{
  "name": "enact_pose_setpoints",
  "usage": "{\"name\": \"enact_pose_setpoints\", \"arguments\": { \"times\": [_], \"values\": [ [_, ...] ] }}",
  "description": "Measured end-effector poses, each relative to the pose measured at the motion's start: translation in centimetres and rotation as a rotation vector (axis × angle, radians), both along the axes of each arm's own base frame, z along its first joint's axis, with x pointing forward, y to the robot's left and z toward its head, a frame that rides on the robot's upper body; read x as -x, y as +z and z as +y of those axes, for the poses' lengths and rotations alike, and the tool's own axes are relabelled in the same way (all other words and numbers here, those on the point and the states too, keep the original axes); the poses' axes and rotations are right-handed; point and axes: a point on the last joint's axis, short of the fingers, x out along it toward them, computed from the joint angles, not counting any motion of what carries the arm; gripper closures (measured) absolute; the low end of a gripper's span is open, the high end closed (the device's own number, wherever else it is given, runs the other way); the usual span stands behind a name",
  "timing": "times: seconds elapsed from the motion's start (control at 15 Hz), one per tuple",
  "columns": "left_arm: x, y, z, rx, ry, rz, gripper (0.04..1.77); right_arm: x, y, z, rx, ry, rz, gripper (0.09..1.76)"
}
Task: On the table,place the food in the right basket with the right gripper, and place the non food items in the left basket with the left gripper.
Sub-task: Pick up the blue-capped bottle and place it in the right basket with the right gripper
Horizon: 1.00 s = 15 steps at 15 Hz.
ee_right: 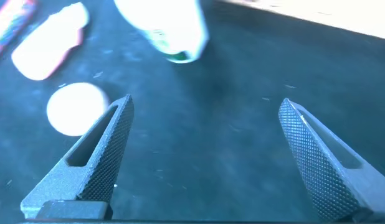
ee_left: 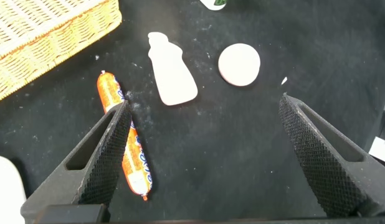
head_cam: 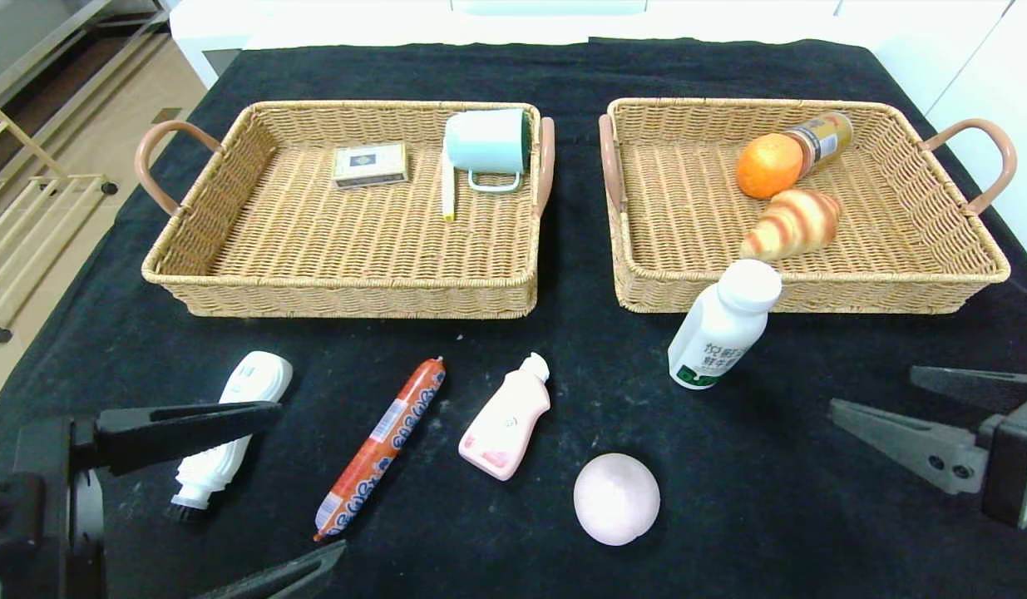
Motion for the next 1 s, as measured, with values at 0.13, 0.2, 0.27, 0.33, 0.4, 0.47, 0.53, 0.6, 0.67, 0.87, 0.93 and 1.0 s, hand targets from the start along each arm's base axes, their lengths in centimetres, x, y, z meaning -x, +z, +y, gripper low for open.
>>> {"name": "enact_pose_setpoints", "arguments": {
  "times": [0.13,0.2,0.27,0.33,0.4,0.47,0.53,0.6,0.67,0.87,0.93,1.0],
  "values": [
    [0.1,0.0,0.0,-0.004,-0.002,-0.006,0.09,0.1,-0.6,0.8,0.021,0.043,0.012,0.15],
    [0.2,0.0,0.1,-0.008,-0.004,-0.009,0.09,0.1,-0.8,1.1,0.031,0.054,0.018,0.15],
    [0.2,0.0,0.1,-0.008,-0.005,-0.012,0.09,0.1,-0.9,1.4,0.042,0.057,0.02,0.15],
    [0.2,0.0,0.1,-0.01,-0.005,-0.012,0.09,0.1,-1.1,1.8,0.054,0.056,0.021,0.15],
    [0.2,0.0,0.1,-0.011,-0.005,-0.011,0.09,0.2,-1.2,2.2,0.071,0.05,0.019,0.15],
    [0.2,0.0,0.1,-0.012,-0.005,-0.01,0.09,0.2,-1.2,2.7,0.087,0.047,0.015,0.15],
    [0.2,-0.1,0.1,-0.013,-0.006,-0.007,0.09,0.3,-1.3,3.2,0.105,0.04,0.011,0.15],
    [0.2,-0.1,0.1,-0.014,-0.005,-0.006,0.09,0.3,-1.5,3.7,0.12,0.032,0.011,0.15],
    [0.2,-0.1,0.1,-0.014,-0.005,-0.007,0.09,0.3,-1.6,4.2,0.122,0.026,0.005,0.15],
    [0.2,0.1,0.2,-0.012,-0.002,-0.015,0.09,-0.4,-1.4,5.9,0.082,-0.057,-0.064,0.15],
    [0.2,0.1,0.2,-0.015,0.004,-0.018,0.09,-0.6,-1.5,6.5,0.069,-0.101,-0.081,0.15],
    [0.2,0.1,0.2,-0.017,0.008,-0.02,0.09,-0.7,-1.7,7.1,0.06,-0.126,-0.083,0.15]
  ]
}}
